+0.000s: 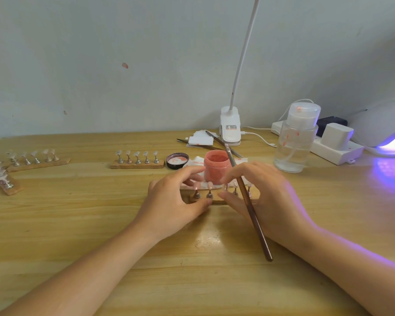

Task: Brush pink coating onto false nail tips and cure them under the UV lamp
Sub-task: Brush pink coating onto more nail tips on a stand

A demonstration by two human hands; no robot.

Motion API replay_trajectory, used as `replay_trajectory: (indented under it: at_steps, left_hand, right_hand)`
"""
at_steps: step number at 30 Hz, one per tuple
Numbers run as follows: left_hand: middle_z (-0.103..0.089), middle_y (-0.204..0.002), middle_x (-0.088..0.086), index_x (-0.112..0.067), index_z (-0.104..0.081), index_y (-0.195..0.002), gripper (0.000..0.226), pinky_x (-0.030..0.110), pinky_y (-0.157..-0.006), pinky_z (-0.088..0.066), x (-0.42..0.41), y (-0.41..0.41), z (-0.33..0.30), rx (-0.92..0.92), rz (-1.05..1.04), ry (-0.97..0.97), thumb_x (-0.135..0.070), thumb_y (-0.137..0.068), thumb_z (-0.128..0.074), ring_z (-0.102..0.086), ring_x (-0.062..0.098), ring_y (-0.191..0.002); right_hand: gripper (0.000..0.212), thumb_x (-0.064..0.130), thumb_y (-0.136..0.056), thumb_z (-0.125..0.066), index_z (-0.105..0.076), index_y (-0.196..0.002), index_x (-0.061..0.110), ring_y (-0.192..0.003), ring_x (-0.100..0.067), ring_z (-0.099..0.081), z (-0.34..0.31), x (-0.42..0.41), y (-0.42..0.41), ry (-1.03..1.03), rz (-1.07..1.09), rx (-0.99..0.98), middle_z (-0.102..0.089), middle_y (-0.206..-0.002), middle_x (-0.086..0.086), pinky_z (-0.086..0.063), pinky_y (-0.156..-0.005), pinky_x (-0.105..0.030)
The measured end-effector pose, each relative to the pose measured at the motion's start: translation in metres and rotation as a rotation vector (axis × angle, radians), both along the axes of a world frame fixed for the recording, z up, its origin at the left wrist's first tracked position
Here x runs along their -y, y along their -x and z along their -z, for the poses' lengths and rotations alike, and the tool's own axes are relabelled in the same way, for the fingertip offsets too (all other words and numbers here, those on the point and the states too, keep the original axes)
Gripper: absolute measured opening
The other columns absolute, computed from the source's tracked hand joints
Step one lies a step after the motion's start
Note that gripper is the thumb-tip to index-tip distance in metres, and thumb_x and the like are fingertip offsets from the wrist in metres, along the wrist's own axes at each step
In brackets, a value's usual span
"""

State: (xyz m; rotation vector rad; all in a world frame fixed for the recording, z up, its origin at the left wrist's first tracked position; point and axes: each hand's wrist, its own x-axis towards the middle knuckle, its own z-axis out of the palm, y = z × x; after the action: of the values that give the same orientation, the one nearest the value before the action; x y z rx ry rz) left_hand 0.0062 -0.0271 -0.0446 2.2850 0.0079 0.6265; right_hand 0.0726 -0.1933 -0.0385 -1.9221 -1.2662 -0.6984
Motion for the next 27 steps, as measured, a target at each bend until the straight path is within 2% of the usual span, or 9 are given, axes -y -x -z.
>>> replay_trajectory:
  at_steps: [2, 6, 14, 17, 19, 21, 23, 25, 27]
  left_hand:
    - [-0.056, -0.098, -0.025, -0.051, -0.048, -0.098, 0.045, 0.043, -0.096, -0.038, 0.004, 0.003, -0.004, 0.113, -0.004, -0.059, -0.04, -0.066, -0.078, -0.053, -0.003, -0.094]
    - [-0.056, -0.09, -0.027, -0.041, -0.053, -0.086, 0.026, 0.028, -0.088, -0.029, 0.009, 0.007, -0.005, 0.252, 0.027, -0.206, -0.058, -0.067, -0.06, -0.049, -0.007, -0.093]
    - [-0.059, -0.076, -0.022, -0.036, -0.057, -0.074, 0.007, 0.027, -0.08, -0.027, 0.008, 0.007, -0.004, 0.35, 0.018, -0.174, -0.043, -0.074, -0.058, -0.053, 0.001, -0.077]
    - [-0.063, -0.079, -0.017, -0.035, -0.057, -0.073, 0.009, 0.03, -0.08, -0.028, 0.009, 0.008, -0.006, 0.356, -0.017, -0.146, -0.042, -0.072, -0.062, -0.052, -0.005, -0.078]
    - [-0.063, -0.087, -0.025, -0.037, -0.059, -0.071, 0.011, 0.028, -0.083, -0.03, 0.008, 0.008, -0.008, 0.349, -0.068, -0.071, -0.037, -0.07, -0.07, -0.053, -0.011, -0.081]
    - [-0.063, -0.083, -0.032, -0.038, -0.062, -0.071, 0.019, 0.025, -0.085, -0.036, 0.005, 0.007, -0.007, 0.341, -0.088, 0.027, -0.023, -0.071, -0.073, -0.055, -0.012, -0.083]
    - [-0.064, -0.081, -0.032, -0.035, -0.064, -0.072, 0.03, 0.011, -0.082, -0.039, 0.003, 0.006, -0.006, 0.333, -0.092, 0.115, -0.007, -0.073, -0.075, -0.058, -0.011, -0.083]
    - [-0.065, -0.078, -0.03, -0.034, -0.064, -0.072, 0.031, 0.001, -0.075, -0.037, 0.001, 0.006, -0.006, 0.318, -0.116, 0.189, -0.004, -0.073, -0.072, -0.059, -0.012, -0.082]
    - [-0.066, -0.078, -0.029, -0.034, -0.065, -0.073, 0.027, -0.001, -0.073, -0.037, 0.001, 0.006, -0.006, 0.302, -0.131, 0.223, -0.007, -0.074, -0.071, -0.059, -0.012, -0.081]
  right_hand:
    - [0.017, 0.021, -0.074, -0.072, -0.062, -0.085, 0.012, -0.079, -0.005, -0.056, 0.0, -0.002, 0.005, -0.11, -0.045, -0.119, -0.063, -0.081, 0.013, -0.042, -0.071, -0.016]
    - [0.022, 0.007, -0.074, -0.077, -0.059, -0.086, 0.014, -0.078, -0.007, -0.062, 0.001, -0.007, 0.012, -0.228, -0.142, -0.308, -0.062, -0.09, 0.014, -0.048, -0.073, -0.015]
    - [0.022, 0.013, -0.074, -0.075, -0.059, -0.089, 0.013, -0.079, -0.008, -0.064, 0.002, -0.01, 0.018, -0.247, -0.195, -0.376, -0.062, -0.094, 0.009, -0.051, -0.073, -0.019]
    - [0.023, 0.02, -0.075, -0.072, -0.061, -0.092, 0.01, -0.081, -0.007, -0.064, 0.002, -0.01, 0.017, -0.248, -0.163, -0.365, -0.064, -0.095, 0.009, -0.051, -0.075, -0.02]
    - [0.014, 0.023, -0.081, -0.066, -0.064, -0.092, 0.016, -0.082, -0.002, -0.064, -0.001, -0.01, 0.016, -0.294, -0.143, -0.373, -0.065, -0.095, 0.016, -0.05, -0.075, -0.018]
    - [0.008, 0.023, -0.09, -0.057, -0.063, -0.093, 0.028, -0.079, 0.002, -0.064, -0.006, -0.007, 0.014, -0.368, -0.163, -0.375, -0.066, -0.089, 0.021, -0.049, -0.072, -0.013]
    - [0.016, 0.027, -0.095, -0.047, -0.062, -0.094, 0.033, -0.067, 0.001, -0.063, -0.012, -0.002, 0.01, -0.417, -0.172, -0.38, -0.068, -0.075, 0.019, -0.048, -0.065, -0.012]
    - [0.031, 0.039, -0.094, -0.041, -0.068, -0.09, 0.024, -0.052, -0.004, -0.055, -0.018, 0.001, 0.004, -0.451, -0.131, -0.485, -0.065, -0.061, 0.012, -0.046, -0.056, -0.014]
    - [0.041, 0.046, -0.086, -0.04, -0.071, -0.081, 0.02, -0.048, -0.003, -0.049, -0.023, 0.002, -0.003, -0.49, -0.086, -0.594, -0.06, -0.054, 0.009, -0.041, -0.054, -0.011]
